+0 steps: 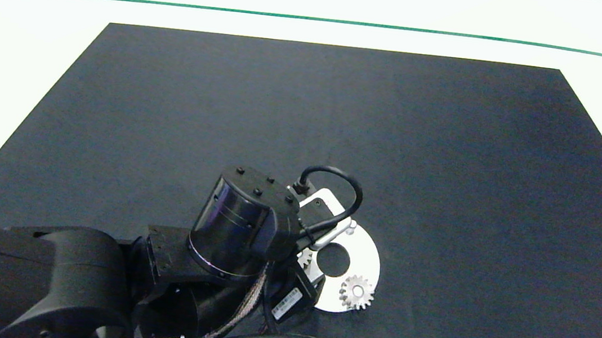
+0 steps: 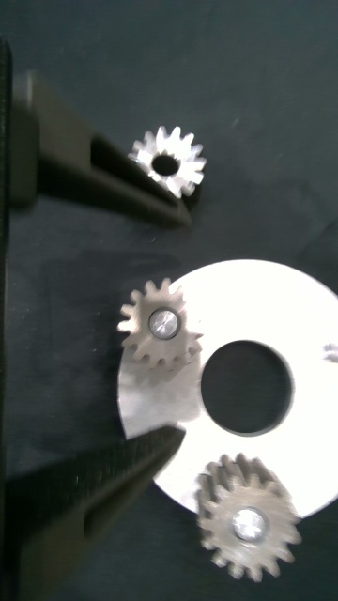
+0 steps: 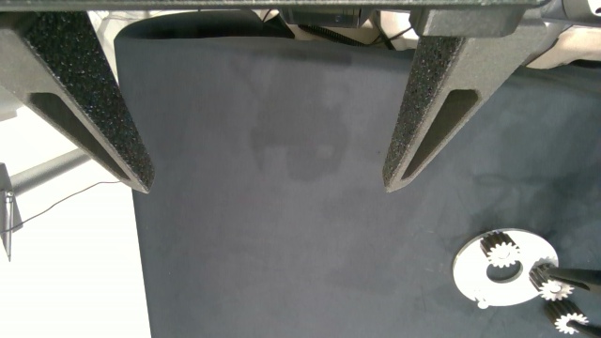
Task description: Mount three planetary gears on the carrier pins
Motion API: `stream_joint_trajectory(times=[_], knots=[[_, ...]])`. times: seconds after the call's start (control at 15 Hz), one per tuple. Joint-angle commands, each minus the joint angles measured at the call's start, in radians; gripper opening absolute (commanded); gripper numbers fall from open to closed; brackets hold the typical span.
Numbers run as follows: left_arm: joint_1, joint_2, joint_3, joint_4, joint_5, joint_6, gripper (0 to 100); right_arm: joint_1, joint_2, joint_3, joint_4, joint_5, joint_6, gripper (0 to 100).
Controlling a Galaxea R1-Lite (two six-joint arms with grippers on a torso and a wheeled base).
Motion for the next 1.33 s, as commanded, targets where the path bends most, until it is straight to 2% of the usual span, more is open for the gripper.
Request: stream_joint_trajectory(times=[0.07,0.27,0.8,0.93,1.0,1.2,1.33], knots=[[0.008,-0.051,-0.059,0.049,0.002,0.007,100,0.001,-0.002,0.000,0.005,0.001,-0.001,100],[0.085,-0.039,-0.125,0.124,-0.005,0.010,100,0.001,-0.002,-0.004,0.005,0.000,-0.001,100],[0.175,0.036,-0.173,0.126,-0.006,0.010,100,0.001,-0.002,-0.015,0.005,0.000,-0.001,100],[0.198,0.044,-0.173,0.126,-0.015,0.010,100,0.001,-0.002,-0.015,0.005,0.000,-0.001,100],[0.206,0.048,-0.173,0.126,-0.028,0.010,99,0.001,-0.002,-0.015,0.005,0.000,-0.001,100],[0.220,0.055,-0.177,0.135,-0.034,0.010,93,0.001,-0.002,-0.017,0.005,0.000,-0.001,100],[0.220,0.052,-0.193,0.180,-0.035,0.010,88,0.001,-0.002,-0.015,0.005,0.000,-0.001,100]])
